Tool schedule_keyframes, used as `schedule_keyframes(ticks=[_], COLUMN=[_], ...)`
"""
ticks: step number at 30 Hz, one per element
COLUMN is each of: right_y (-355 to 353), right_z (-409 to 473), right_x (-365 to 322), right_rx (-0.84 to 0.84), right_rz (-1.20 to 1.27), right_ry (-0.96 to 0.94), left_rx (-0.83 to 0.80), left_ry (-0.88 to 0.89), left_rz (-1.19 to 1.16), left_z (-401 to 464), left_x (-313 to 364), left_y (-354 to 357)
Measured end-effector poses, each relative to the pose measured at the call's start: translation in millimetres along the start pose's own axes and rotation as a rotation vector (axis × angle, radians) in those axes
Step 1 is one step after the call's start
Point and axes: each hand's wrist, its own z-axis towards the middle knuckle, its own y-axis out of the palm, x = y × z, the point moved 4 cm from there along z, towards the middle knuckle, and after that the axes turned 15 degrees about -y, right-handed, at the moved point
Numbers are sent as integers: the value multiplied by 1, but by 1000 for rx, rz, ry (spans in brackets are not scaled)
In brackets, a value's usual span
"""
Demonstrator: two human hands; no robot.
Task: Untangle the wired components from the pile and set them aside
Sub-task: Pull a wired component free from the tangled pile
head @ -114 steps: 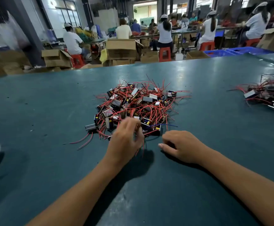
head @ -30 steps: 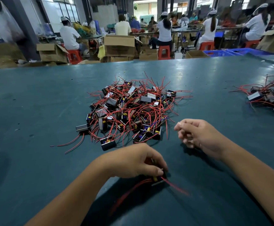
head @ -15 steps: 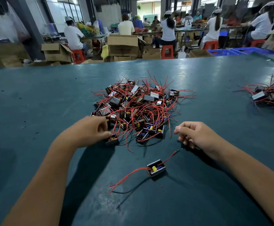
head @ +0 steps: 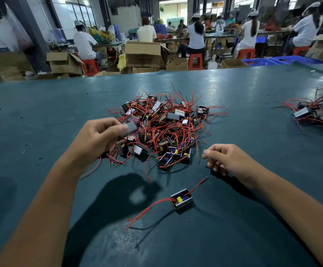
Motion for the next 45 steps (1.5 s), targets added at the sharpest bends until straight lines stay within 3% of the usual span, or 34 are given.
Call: schedule_keyframes(ticks=[3, 7, 10, 11, 15, 18, 21, 25, 31, 34, 40, 45], right_y=[1, 2, 2, 2, 1, 3, 13, 20, 22, 31, 38, 37], right_z=[-1, -1, -2, -3, -4, -8, -18, -23, -24, -27, -36, -42], right_x=[-2, -3, -4, -5, -18, -40, -56, -60, -55, -58, -42, -36], right_rx=[8, 8, 1, -1, 83, 57, -29, -41, 74, 22, 142, -2], right_rz=[-8, -6, -6, -2, 53, 39, 55, 132, 366, 345, 462, 612], right_ry=[-1, 0, 1, 0, -130, -350, -453, -435, -159, -120, 18, 36], left_rx=[132, -176, -257, -225, 59, 73, 126, 93, 103, 79, -19, -28], left_ry=[-113, -141, -61, -22, 210, 267, 373, 431, 451, 442, 408, 398], left_rz=[-336, -831, -918, -839, -106, 77, 248, 347, 323, 335, 357, 369], left_z=[3, 0, -5, -6, -17, -26, -34, -41, -44, -44, -43, -43], left_x=[0, 4, 12, 14, 21, 22, 26, 30, 31, 32, 27, 24], left_y=[3, 23, 39, 43, 63, 80, 95, 111, 115, 119, 125, 126])
